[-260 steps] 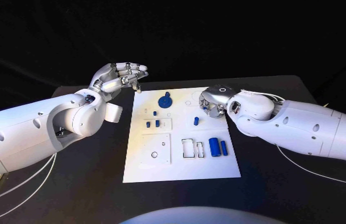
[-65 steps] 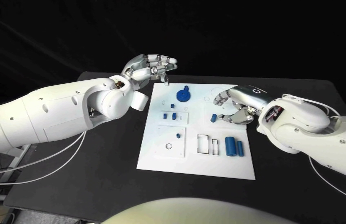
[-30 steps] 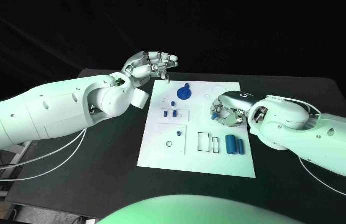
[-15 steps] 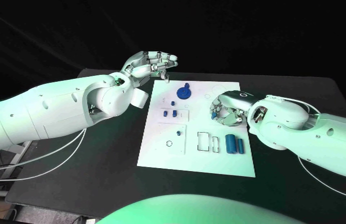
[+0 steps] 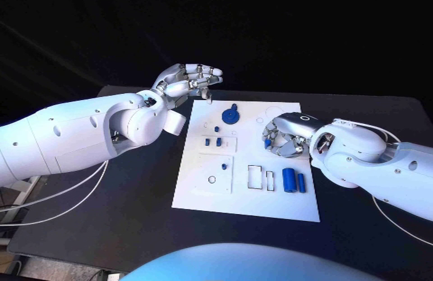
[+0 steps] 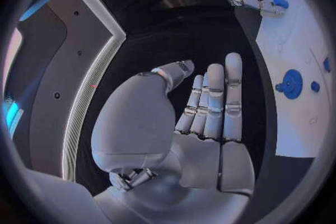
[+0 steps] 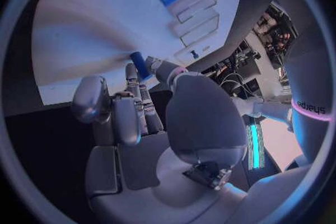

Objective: Assemble the parts on the task board

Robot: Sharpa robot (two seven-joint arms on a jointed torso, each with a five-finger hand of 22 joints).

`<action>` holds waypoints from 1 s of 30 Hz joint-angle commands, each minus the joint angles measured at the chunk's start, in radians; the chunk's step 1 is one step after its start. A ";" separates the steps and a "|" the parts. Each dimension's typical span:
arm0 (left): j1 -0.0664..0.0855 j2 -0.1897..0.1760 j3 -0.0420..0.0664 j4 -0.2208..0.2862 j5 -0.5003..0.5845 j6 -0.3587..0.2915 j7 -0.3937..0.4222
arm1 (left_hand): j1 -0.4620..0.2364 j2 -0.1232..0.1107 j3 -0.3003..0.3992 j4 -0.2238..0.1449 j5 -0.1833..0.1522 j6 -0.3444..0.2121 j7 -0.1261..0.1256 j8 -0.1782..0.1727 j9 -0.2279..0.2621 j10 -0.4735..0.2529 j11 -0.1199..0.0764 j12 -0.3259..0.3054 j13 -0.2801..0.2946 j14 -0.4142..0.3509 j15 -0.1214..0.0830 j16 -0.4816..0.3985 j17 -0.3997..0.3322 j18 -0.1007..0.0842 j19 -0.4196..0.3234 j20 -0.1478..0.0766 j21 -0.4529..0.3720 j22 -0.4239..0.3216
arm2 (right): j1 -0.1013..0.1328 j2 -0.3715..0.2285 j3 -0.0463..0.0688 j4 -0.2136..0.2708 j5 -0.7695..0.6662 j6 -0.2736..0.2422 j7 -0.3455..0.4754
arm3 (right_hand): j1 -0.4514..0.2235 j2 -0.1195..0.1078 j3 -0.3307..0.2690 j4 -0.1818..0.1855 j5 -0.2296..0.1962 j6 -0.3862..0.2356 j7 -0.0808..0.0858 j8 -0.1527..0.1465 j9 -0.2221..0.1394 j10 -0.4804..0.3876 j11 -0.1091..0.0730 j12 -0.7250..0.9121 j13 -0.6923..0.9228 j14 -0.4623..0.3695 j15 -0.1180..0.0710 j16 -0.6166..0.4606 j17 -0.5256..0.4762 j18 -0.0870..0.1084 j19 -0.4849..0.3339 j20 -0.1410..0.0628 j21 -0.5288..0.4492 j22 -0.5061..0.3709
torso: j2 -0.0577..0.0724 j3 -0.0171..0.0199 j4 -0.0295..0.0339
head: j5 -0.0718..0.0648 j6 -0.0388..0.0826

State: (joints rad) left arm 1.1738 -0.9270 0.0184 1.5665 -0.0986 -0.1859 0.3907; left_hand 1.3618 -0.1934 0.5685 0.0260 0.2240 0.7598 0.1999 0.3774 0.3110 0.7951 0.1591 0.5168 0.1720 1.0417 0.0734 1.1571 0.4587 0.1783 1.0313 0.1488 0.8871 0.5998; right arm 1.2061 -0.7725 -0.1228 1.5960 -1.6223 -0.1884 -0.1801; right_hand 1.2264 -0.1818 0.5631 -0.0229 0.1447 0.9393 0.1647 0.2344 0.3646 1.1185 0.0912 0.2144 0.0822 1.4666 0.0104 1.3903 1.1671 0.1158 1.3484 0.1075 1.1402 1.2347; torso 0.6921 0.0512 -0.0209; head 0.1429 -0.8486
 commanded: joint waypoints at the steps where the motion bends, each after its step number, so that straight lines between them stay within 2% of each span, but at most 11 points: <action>1: 0.001 0.000 0.000 0.001 -0.001 0.018 0.005 | -0.002 0.004 0.001 -0.004 0.003 -0.006 0.026 0.004 0.002 -0.005 -0.001 0.002 0.001 -0.006 -0.002 0.003 -0.002 0.007 -0.001 0.007 -0.003 -0.001 | -0.001 0.002 0.000 0.000 -0.010 -0.011 -0.011 | -0.006 -0.002 0.001 0.006 -0.005 -0.008 0.002 -0.004 -0.002 0.001 0.006 -0.003 -0.001 0.027 0.003 0.004 0.001 -0.016 0.004 0.006 -0.002 0.001 | 0.000 0.0000 -0.0004 | 0.001 -0.001; 7: 0.001 0.000 0.000 0.001 -0.001 0.018 0.005 | -0.002 0.004 0.001 -0.004 0.003 -0.006 0.026 0.004 0.002 -0.005 -0.001 0.002 0.001 -0.006 -0.002 0.003 -0.002 0.007 -0.001 0.007 -0.003 -0.001 | -0.001 0.003 0.000 0.001 -0.011 -0.013 -0.012 | -0.001 0.008 0.006 0.009 -0.003 0.006 -0.002 0.003 0.003 0.015 0.002 0.003 0.003 0.027 0.001 0.005 0.000 -0.016 0.005 0.006 -0.002 0.002 | 0.000 0.0001 -0.0007 | 0.002 -0.001; 10: 0.001 0.000 0.000 0.001 -0.001 0.018 0.005 | -0.002 0.004 0.001 -0.004 0.003 -0.006 0.026 0.004 0.002 -0.005 -0.001 0.002 0.001 -0.006 -0.002 0.003 -0.002 0.007 -0.001 0.007 -0.003 -0.001 | -0.002 0.003 0.000 0.001 -0.011 -0.016 -0.013 | 0.003 0.024 0.011 0.015 -0.004 0.034 -0.013 0.021 0.012 0.034 -0.007 0.011 0.009 0.027 -0.006 0.007 0.003 -0.016 0.008 0.002 0.001 0.007 | 0.000 0.0003 -0.0005 | 0.002 -0.002; 12: 0.001 0.001 0.000 0.000 -0.001 0.019 0.004 | -0.002 0.004 0.001 -0.004 0.003 -0.006 0.026 0.004 0.002 -0.005 -0.001 0.002 0.001 -0.006 -0.002 0.003 -0.002 0.007 -0.001 0.007 -0.003 -0.001 | -0.002 0.002 0.000 0.001 -0.011 -0.018 -0.015 | 0.004 0.043 0.017 0.023 -0.011 0.047 -0.020 0.031 0.018 0.044 -0.013 0.015 0.013 0.028 -0.011 0.008 0.003 -0.016 0.009 -0.002 0.003 0.009 | 0.000 0.0001 -0.0007 | 0.002 -0.002; 14: 0.001 0.001 0.000 0.000 -0.001 0.019 0.004 | -0.002 0.004 0.001 -0.004 0.003 -0.006 0.026 0.004 0.002 -0.005 -0.001 0.002 0.001 -0.006 -0.002 0.003 -0.002 0.007 -0.001 0.007 -0.003 -0.001 | -0.002 0.002 0.000 0.001 -0.011 -0.019 -0.016 | 0.011 0.082 0.043 0.033 -0.067 0.061 -0.031 0.048 0.029 0.053 -0.021 0.017 0.017 0.028 -0.018 0.010 0.004 -0.017 0.012 -0.009 0.004 0.012 | -0.001 0.0001 -0.0008 | 0.002 -0.002; 20: 0.001 0.001 0.000 0.000 -0.001 0.018 0.004 | 0.002 0.005 0.004 -0.008 0.004 -0.008 0.026 0.007 0.003 -0.008 -0.001 0.007 0.001 -0.007 -0.003 0.005 -0.002 0.007 0.000 0.006 -0.002 0.000 | -0.003 0.001 0.000 0.001 -0.020 -0.024 -0.022 | 0.019 0.113 0.087 0.032 -0.088 0.067 -0.040 0.077 0.052 0.070 -0.029 0.020 0.025 0.030 -0.025 0.013 0.008 -0.019 0.016 -0.016 0.008 0.020 | 0.000 0.0005 -0.0011 | 0.002 -0.002; 30: 0.001 0.001 0.000 -0.002 -0.001 0.017 0.003 | 0.004 0.007 0.006 -0.010 0.004 -0.009 0.026 0.008 0.003 -0.009 -0.001 0.009 0.002 -0.007 -0.003 0.005 -0.003 0.008 0.000 0.006 -0.001 0.000 | -0.004 -0.004 0.000 0.010 -0.026 -0.064 -0.017 | 0.028 0.106 0.113 0.009 -0.089 0.055 -0.036 0.092 0.067 0.068 -0.028 0.014 0.028 0.031 -0.025 0.014 0.010 -0.020 0.018 -0.018 0.010 0.024 | -0.001 0.0008 -0.0004 | 0.001 -0.001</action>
State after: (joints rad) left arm 1.1738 -0.9269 0.0184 1.5647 -0.0986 -0.1851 0.3889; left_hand 1.3618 -0.1934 0.5726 0.0219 0.2240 0.7563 0.1964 0.3813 0.3134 0.7952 0.1591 0.5220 0.1726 1.0417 0.0734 1.1571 0.4564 0.1784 1.0311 0.1486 0.8871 0.5998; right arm 1.2030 -0.7760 -0.1230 1.6008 -1.6343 -0.2191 -0.1980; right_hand 1.2337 -0.0934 0.6724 -0.0137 0.0549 0.9959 0.1295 0.2888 0.3915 1.1883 0.0607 0.2340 0.1107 1.4665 -0.0112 1.3984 1.1758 0.1158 1.3681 0.0949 1.1480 1.2580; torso 0.6915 0.0515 -0.0218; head 0.1443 -0.8501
